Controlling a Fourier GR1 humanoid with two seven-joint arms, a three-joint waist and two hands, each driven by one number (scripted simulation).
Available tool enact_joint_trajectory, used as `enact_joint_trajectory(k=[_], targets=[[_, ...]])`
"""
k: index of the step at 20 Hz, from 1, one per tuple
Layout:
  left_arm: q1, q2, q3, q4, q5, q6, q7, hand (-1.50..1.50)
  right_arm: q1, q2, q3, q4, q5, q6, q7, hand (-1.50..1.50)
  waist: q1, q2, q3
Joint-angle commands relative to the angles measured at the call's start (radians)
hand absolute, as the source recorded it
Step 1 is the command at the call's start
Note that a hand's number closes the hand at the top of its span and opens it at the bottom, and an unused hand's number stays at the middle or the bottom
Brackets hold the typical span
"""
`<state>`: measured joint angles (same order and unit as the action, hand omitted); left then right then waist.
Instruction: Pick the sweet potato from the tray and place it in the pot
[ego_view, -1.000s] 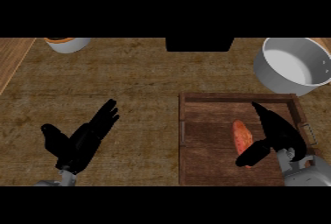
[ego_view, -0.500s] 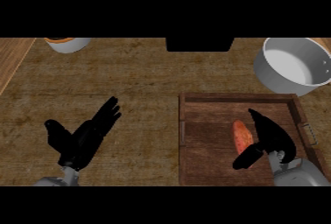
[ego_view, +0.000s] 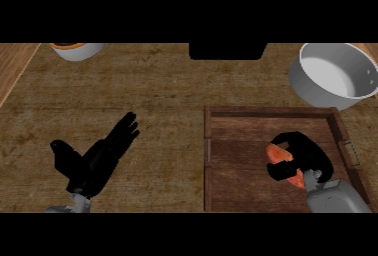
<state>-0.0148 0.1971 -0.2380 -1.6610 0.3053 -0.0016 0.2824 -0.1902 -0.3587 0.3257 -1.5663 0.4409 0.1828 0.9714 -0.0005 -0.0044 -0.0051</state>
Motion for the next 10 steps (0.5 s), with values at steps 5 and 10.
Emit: enact_joint_trajectory(k=[5,10], targets=[[0.057,-0.003,0.038,-0.002,-0.004,-0.084,-0.021,0.00,-0.011,0.078,0.002,0.080,0.131,-0.001,-0.088,1.50,0.005,0.004,0.005],[-0.005,-0.029,0.062,0.031,-0.025,-0.054,0.011,0.00,0.047,-0.065,-0.090,0.016,0.081,0.084,-0.234,1.50,-0.005,0.004,0.005]])
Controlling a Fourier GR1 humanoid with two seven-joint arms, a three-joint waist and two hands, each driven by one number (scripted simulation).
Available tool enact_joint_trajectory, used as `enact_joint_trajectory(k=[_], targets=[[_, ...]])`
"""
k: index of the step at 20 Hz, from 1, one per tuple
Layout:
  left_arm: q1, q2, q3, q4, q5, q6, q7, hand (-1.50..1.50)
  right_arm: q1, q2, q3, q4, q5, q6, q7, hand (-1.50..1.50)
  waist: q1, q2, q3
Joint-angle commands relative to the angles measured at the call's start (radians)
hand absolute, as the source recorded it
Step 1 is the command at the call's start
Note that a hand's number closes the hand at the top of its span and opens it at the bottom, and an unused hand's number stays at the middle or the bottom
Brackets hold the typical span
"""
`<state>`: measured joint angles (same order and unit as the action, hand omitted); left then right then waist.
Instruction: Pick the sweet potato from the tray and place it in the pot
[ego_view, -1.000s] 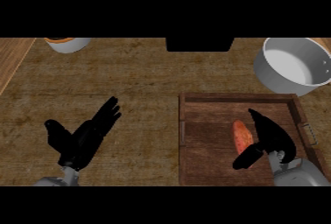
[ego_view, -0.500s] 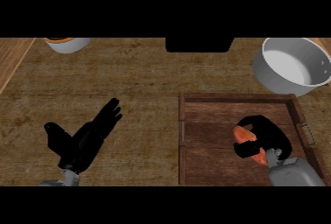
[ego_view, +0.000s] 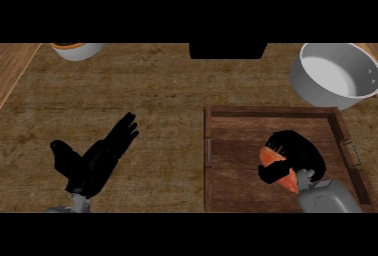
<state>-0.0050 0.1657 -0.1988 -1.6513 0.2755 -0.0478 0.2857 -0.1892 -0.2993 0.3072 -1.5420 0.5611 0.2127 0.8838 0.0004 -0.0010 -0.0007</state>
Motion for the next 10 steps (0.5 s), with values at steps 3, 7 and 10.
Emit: enact_joint_trajectory(k=[3,7,10], targets=[[0.024,0.021,0.044,-0.008,0.025,-0.009,-0.011,0.00,0.157,-0.386,-0.207,0.019,-0.126,0.113,-0.436,1.50,-0.044,-0.001,0.005],[0.030,0.022,0.054,-0.026,0.028,0.004,0.001,0.00,0.203,-0.550,-0.332,0.141,-0.160,0.124,-0.714,1.50,-0.056,0.000,0.011],[0.029,0.004,0.027,-0.027,0.012,0.010,0.001,0.00,0.199,-0.667,-0.451,0.291,-0.192,0.126,-0.919,1.50,-0.034,0.004,0.009]])
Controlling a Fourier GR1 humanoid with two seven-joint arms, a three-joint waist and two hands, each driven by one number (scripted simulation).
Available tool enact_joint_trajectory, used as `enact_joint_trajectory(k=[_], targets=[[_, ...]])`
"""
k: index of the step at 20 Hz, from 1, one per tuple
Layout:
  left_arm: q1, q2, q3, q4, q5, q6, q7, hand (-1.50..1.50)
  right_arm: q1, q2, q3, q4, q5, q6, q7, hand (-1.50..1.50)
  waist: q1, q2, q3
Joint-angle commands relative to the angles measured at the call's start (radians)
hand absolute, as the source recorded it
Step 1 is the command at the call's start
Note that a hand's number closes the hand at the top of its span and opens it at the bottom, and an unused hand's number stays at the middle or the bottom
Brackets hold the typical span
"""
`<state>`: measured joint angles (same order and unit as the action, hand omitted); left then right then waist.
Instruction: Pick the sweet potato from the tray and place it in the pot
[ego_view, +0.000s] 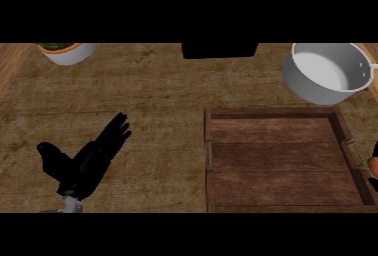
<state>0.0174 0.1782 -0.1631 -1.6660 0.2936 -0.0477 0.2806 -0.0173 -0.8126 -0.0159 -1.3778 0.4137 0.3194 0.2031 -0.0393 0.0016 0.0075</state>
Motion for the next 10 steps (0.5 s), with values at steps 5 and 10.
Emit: enact_joint_trajectory(k=[5,10], targets=[[-0.007,0.004,-0.010,0.017,-0.010,-0.025,-0.020,0.00,0.011,-0.231,-0.287,0.359,-0.002,-0.177,-0.468,1.50,0.030,0.004,-0.001],[-0.024,-0.015,-0.024,0.051,-0.030,-0.028,-0.037,0.00,-0.054,-0.311,-0.413,0.551,-0.077,-0.170,-0.705,1.50,0.043,0.004,-0.004]])
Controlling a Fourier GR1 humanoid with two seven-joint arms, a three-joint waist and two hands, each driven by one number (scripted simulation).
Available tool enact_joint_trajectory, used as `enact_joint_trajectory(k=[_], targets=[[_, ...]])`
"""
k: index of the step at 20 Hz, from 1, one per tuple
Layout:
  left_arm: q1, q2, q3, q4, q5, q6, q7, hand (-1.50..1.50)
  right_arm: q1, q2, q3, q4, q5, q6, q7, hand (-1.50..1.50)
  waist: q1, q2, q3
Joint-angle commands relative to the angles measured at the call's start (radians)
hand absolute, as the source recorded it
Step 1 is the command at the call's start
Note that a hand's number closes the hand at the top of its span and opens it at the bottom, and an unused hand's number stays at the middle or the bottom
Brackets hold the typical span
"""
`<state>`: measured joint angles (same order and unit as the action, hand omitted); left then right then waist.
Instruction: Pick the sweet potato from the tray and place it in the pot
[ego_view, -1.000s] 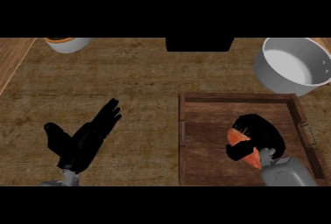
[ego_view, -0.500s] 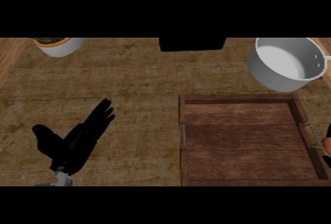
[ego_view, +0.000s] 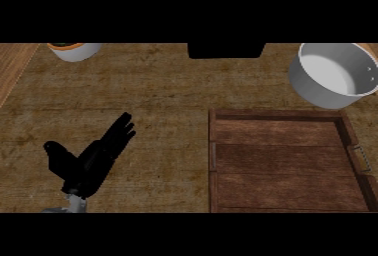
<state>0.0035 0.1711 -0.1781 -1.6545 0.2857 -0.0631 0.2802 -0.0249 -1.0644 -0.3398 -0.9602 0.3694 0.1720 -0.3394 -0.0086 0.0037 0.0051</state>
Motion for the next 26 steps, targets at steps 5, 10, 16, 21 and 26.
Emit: enact_joint_trajectory(k=[5,10,16,21,26], targets=[[-0.042,-0.012,-0.010,-0.030,-0.019,0.014,0.038,0.00,-0.118,-0.160,-0.160,0.237,-0.081,0.051,-0.330,1.50,0.021,0.000,-0.003],[0.030,-0.021,-0.030,-0.040,-0.022,-0.007,0.012,0.00,-0.279,-0.158,-0.152,0.294,-0.140,0.169,-0.307,1.50,0.037,0.001,-0.004],[-0.042,-0.022,0.007,0.041,-0.010,-0.032,0.024,0.00,-0.512,-0.189,-0.074,0.352,-0.106,0.243,-0.187,1.50,0.040,0.003,-0.005],[-0.052,-0.030,0.003,0.013,-0.024,-0.028,0.027,0.00,-0.656,-0.100,0.002,0.383,-0.052,0.209,-0.124,1.50,0.047,0.005,-0.004],[-0.064,-0.033,-0.005,-0.022,-0.018,-0.022,0.083,0.00,-0.838,-0.076,0.063,0.432,0.007,0.228,-0.064,1.50,0.063,0.007,-0.004]])
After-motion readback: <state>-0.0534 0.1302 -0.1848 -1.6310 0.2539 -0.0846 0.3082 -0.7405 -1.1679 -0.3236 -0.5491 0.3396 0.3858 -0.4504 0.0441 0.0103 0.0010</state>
